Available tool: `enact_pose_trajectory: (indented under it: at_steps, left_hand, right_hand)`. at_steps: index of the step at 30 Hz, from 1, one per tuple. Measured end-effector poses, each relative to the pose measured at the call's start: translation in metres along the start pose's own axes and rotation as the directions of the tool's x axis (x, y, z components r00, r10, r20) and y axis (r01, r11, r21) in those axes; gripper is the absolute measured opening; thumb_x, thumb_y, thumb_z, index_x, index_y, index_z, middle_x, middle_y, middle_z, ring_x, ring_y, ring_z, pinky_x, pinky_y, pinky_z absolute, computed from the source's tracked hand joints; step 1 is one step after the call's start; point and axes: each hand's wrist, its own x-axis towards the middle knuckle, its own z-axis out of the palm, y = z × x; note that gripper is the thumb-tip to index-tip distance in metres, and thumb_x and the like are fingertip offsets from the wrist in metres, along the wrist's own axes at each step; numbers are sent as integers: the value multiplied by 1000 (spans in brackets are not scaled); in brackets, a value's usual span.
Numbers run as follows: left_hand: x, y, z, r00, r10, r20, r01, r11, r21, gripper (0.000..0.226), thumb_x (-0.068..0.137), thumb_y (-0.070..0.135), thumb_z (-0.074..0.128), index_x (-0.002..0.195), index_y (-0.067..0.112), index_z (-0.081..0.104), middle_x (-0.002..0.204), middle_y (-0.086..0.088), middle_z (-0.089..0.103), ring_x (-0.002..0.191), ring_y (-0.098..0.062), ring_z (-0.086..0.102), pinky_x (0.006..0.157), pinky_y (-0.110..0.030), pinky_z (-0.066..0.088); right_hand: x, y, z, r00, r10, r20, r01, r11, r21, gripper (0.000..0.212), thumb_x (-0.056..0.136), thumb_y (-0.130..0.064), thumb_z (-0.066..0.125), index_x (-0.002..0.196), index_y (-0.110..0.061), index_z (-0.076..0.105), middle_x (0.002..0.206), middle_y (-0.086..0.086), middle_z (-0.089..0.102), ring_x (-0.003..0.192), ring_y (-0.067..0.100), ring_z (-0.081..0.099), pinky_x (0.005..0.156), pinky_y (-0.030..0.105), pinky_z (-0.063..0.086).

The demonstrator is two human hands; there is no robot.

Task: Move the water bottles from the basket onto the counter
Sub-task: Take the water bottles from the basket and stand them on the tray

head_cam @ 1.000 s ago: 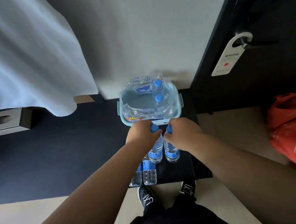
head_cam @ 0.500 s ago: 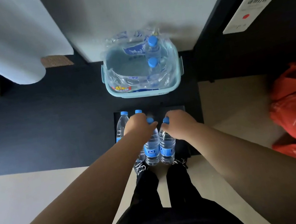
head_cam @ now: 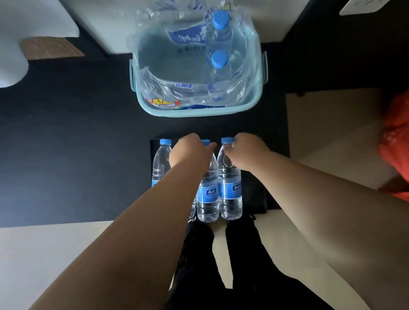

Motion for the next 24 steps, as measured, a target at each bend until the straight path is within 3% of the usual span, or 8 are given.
enact_pose_trajectory:
  at_steps: [3,8,12,18,24]
  left_hand:
    - [10,3,9,1000,-7,-14,7,1000,10,43,90,63,60,83,21,55,70,4,61,61,-16,58,49,-28,37]
    - [6,-2,16,1000,20,15,-21,996,89,38,94,57,55,93,19,53,73,2,57,62,-20,54,48,-29,31]
    - [-7,-11,9,999,47,20,-49,993,104,34,96,53,49,102,20,54,88,-1,60,75,-25,59,56,-33,40]
    - [-24,-15,-34,994,107,-20,-104,984,142,38,96,57,53,106,21,53,89,1,64,72,-25,56,59,-34,43]
    - [-32,3,-108,971,184,-152,-170,980,99,31,93,53,52,104,25,58,96,4,70,82,-28,66,66,-34,49]
  right_hand:
    - [10,6,14,1000,-2,17,2,1000,28,23,99,-34,52,91,-16,63,82,3,65,75,22,66,52,30,38]
    - [5,15,30,999,31,-22,-28,992,122,20,96,-40,53,88,-22,57,81,0,65,67,18,65,50,29,40]
    - [-4,17,24,999,3,35,-6,997,79,22,96,-43,55,90,-22,57,84,-1,65,70,17,65,53,31,45]
    - [-25,5,-18,998,-47,29,46,999,26,19,97,-42,55,88,-25,57,83,-1,67,68,16,66,53,31,46]
    - [-45,-26,-87,975,-161,-154,158,987,-29,21,100,-41,52,90,-24,58,82,-4,62,71,14,59,55,31,43]
